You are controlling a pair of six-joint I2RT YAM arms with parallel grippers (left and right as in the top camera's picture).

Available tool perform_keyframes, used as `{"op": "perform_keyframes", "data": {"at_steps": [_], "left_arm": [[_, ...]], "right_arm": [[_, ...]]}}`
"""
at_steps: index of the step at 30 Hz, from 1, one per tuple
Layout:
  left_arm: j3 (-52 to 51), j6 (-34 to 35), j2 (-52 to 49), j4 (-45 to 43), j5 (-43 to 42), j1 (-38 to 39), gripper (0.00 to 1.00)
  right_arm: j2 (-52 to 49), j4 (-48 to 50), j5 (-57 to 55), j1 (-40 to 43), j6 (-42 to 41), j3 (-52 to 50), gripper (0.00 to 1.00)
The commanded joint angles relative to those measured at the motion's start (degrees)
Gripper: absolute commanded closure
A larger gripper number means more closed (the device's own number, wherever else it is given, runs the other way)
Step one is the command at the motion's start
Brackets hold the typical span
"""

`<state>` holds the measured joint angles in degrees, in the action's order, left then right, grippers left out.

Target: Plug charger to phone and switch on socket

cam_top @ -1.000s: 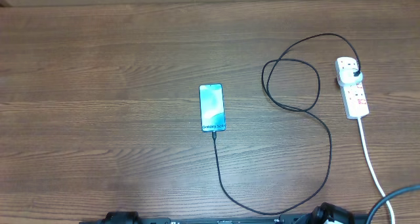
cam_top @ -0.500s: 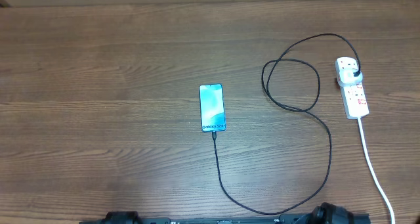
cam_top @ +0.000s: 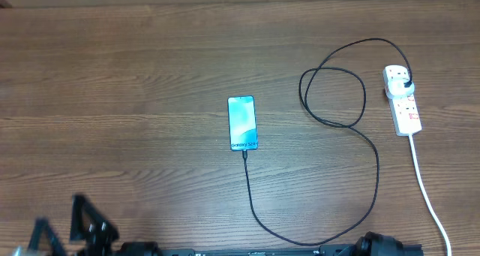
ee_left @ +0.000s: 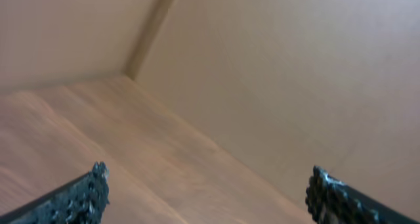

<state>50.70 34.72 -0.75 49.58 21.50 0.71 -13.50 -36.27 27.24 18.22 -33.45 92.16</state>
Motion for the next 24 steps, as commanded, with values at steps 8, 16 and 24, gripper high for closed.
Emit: {"op": "perform_keyframes", "data": {"at_steps": [8,16,24], "left_arm": [[-30.2,3.1,0.5,-32.6,-3.6,-0.4,0.01],[-42.3,-4.5,0.5,-43.1,-8.5,-0.4,0.00],[-47.3,-4.5,0.5,-48.5,-8.5,-0.4,0.01]], "right_arm": [[4.0,5.8,1.4,-0.6,0.5,2.3,0.95],[6.1,7.7,1.4,-0.6,0.5,3.3,0.94],[13.2,7.5,1.4,-0.5,0.6,3.0,0.94]]}}
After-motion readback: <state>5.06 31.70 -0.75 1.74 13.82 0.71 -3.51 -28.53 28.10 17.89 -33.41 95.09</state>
